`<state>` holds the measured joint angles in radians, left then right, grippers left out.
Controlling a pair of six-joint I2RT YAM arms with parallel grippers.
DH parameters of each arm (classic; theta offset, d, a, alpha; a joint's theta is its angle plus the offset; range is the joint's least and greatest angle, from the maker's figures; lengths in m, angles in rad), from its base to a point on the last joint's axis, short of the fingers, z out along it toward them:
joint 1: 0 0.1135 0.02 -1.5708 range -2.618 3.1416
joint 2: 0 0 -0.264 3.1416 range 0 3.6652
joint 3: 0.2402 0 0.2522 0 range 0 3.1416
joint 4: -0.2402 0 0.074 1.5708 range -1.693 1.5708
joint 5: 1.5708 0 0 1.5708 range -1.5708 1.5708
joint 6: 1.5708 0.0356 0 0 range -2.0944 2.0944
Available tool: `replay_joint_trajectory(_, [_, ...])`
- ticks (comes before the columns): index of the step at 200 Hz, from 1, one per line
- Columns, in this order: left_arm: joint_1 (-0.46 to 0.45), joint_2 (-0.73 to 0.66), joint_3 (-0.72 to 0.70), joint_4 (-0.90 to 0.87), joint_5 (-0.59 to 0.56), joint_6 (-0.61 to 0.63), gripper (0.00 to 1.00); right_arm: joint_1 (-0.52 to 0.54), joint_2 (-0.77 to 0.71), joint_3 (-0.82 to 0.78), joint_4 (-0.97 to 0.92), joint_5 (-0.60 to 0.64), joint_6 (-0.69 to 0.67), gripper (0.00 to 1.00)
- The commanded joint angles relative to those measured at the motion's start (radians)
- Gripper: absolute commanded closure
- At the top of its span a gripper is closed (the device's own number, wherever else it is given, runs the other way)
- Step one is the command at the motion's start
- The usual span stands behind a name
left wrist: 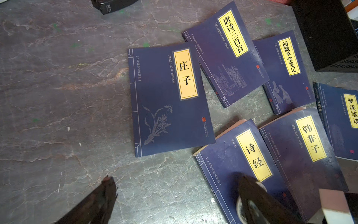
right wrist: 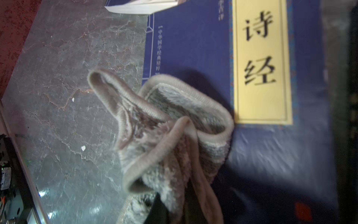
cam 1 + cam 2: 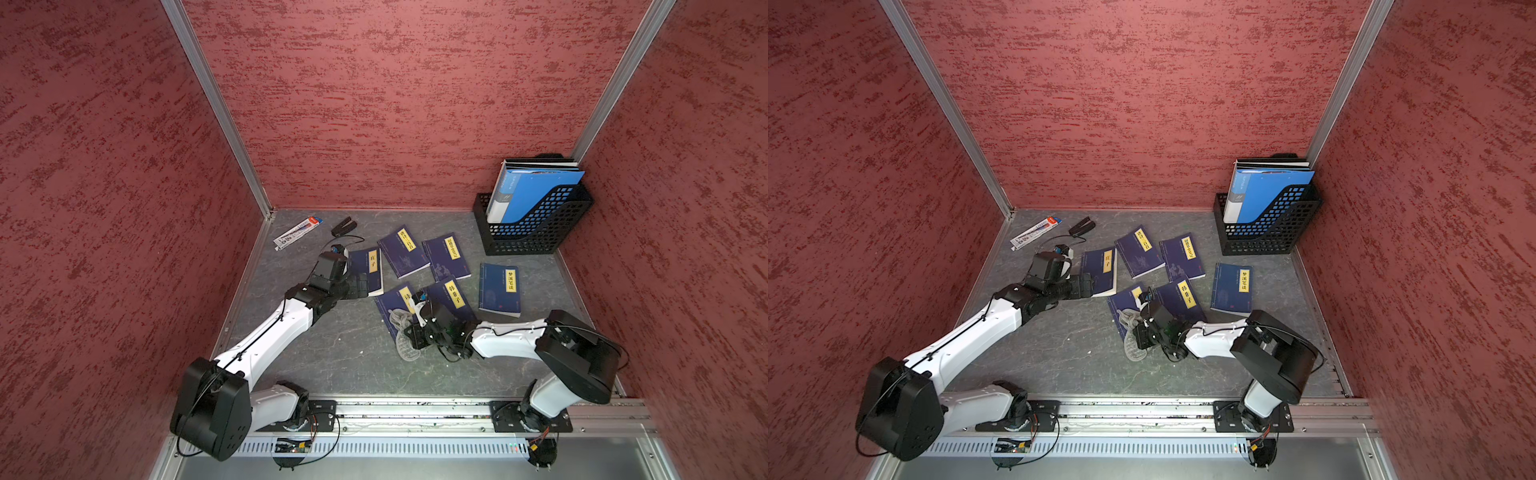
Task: Wipe the cover of the book
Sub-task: Wipe the dirt from the cover of the book.
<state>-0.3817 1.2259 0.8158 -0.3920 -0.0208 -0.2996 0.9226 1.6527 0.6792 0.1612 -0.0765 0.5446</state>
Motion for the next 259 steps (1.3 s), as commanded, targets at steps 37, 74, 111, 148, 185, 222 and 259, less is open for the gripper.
replay_joint_trajectory(37, [-0.003,-0.029,0.025,-0.009,0.013,0.000,0.00,-0.039,0.278,0.220,-0.187,0.071,-0.106,0.91])
replay_joint_trajectory(74, [-0.003,-0.051,0.020,-0.020,0.011,-0.003,0.00,-0.079,0.360,0.319,-0.187,0.078,-0.142,0.91])
replay_joint_trajectory(111, [-0.003,-0.068,0.017,-0.033,0.004,-0.007,0.00,-0.123,0.390,0.344,-0.176,0.076,-0.154,0.91])
replay_joint_trajectory(148, [-0.003,-0.080,0.017,-0.042,-0.002,-0.006,0.00,-0.170,0.358,0.298,-0.162,0.076,-0.165,0.91])
replay_joint_trajectory(185, [-0.003,-0.071,0.016,-0.029,-0.001,-0.007,0.00,-0.173,0.295,0.205,-0.160,0.065,-0.161,0.91])
replay_joint_trajectory(222, [-0.003,-0.053,0.022,-0.024,0.008,-0.006,0.00,-0.143,0.201,0.051,-0.150,0.039,-0.102,0.91])
replay_joint_trajectory(259, [-0.003,-0.041,0.026,-0.018,0.014,0.003,0.00,-0.028,0.088,-0.070,-0.170,0.021,0.002,0.91])
